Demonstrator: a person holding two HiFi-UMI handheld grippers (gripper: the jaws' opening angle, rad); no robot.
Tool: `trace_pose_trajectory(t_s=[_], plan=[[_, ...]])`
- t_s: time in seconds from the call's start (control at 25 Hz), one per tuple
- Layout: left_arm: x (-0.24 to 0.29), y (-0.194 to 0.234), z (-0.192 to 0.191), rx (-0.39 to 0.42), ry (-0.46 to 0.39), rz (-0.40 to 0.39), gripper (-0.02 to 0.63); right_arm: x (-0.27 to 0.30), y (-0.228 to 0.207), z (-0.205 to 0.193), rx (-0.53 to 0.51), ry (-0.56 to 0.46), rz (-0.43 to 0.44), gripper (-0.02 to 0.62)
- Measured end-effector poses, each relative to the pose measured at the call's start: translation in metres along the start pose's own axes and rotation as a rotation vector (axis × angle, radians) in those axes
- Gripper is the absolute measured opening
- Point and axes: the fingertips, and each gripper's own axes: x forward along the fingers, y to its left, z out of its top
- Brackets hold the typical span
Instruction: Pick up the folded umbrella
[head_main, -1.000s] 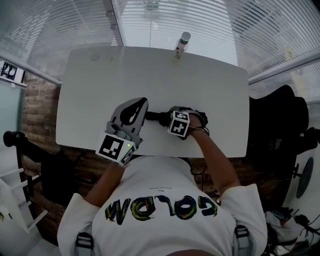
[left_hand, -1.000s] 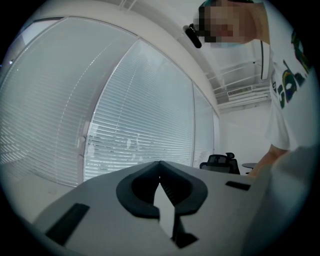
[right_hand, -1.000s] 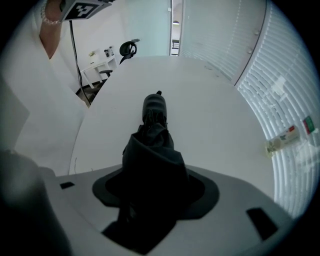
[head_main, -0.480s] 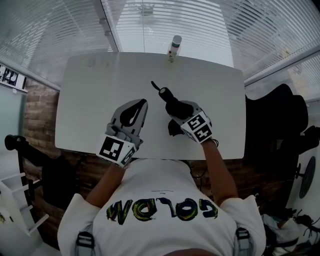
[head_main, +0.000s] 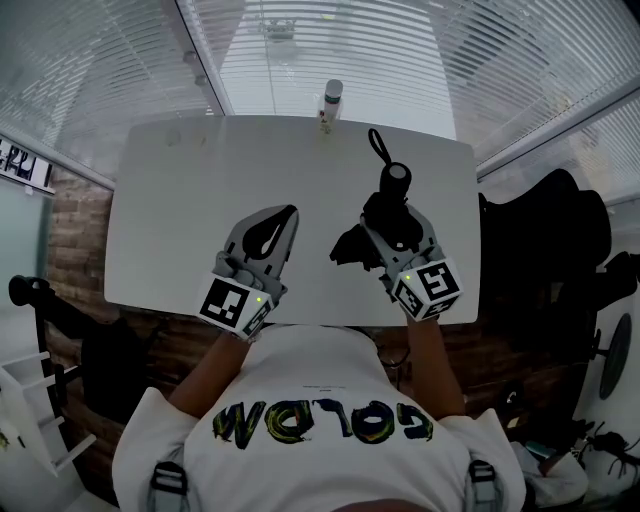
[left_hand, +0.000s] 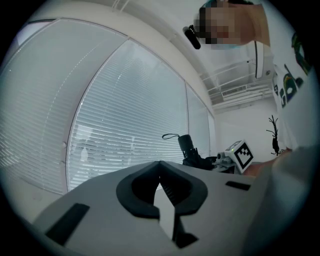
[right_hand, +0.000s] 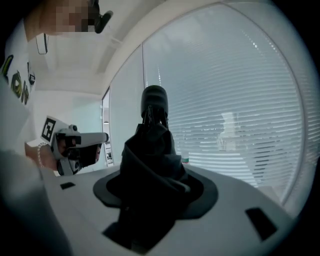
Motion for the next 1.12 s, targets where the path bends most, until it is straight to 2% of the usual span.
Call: trace_pose_trajectory(t_s=[0.12, 0.52, 1.12], plan=[[0.003, -0.006, 0.005, 0.009, -0.003, -0.009, 0.011, -0.017, -0.003, 0.02, 0.012, -0.057, -0.009, 0.232], [0.011, -0.021, 0.022, 0.017, -0.029, -0.014, 0.011, -0.059, 0.002, 0.072, -0.085, -0.165, -0.042, 0.235], [0.015, -0.023, 0.028, 0.016, -0.039, -0.019, 0.011, -0.066, 0.005, 0.082, -0.099, -0.188, -0.052, 0.236]])
